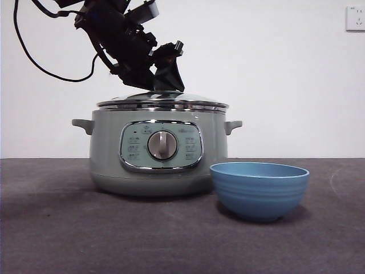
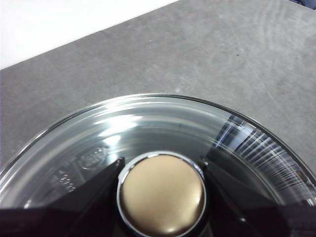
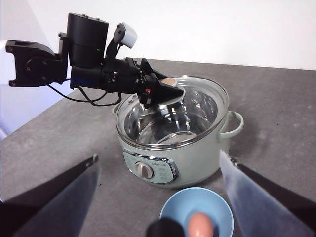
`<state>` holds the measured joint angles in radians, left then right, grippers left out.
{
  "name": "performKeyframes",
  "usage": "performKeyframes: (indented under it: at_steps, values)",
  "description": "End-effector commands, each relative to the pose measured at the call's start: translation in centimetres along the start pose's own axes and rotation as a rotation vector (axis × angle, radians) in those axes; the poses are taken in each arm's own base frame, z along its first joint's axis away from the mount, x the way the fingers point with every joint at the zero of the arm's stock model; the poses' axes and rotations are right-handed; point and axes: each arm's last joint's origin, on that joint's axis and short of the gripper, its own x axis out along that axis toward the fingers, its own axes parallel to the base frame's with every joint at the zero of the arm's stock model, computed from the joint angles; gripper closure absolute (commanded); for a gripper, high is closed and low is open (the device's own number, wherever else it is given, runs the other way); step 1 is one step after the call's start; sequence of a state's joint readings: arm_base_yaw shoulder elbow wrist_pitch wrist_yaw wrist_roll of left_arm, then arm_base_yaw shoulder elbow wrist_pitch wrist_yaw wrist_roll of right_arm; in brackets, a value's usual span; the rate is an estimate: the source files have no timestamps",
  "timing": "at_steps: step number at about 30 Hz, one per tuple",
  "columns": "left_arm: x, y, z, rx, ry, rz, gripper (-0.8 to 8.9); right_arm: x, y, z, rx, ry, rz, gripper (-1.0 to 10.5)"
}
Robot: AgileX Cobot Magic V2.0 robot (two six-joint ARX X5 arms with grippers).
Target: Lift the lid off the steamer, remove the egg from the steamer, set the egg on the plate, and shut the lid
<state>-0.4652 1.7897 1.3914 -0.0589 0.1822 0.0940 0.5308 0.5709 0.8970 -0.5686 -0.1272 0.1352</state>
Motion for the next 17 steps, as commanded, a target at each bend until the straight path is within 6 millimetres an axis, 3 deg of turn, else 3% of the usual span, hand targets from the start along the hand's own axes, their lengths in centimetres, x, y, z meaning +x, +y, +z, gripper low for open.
performKeyframes:
  at_steps: [1,17]
  values:
    - [-0.28,0.07,0.72,0.021,-0.051,0.007,8.21,0.12,-0.03,-0.20,0.007,0.003,-0.001,5.3]
    - [-0.04,0.14,-0.28,0.034,0.039,0.021,8.21,0.12,-0.02,-0.20,0.006,0.003,0.002,5.4]
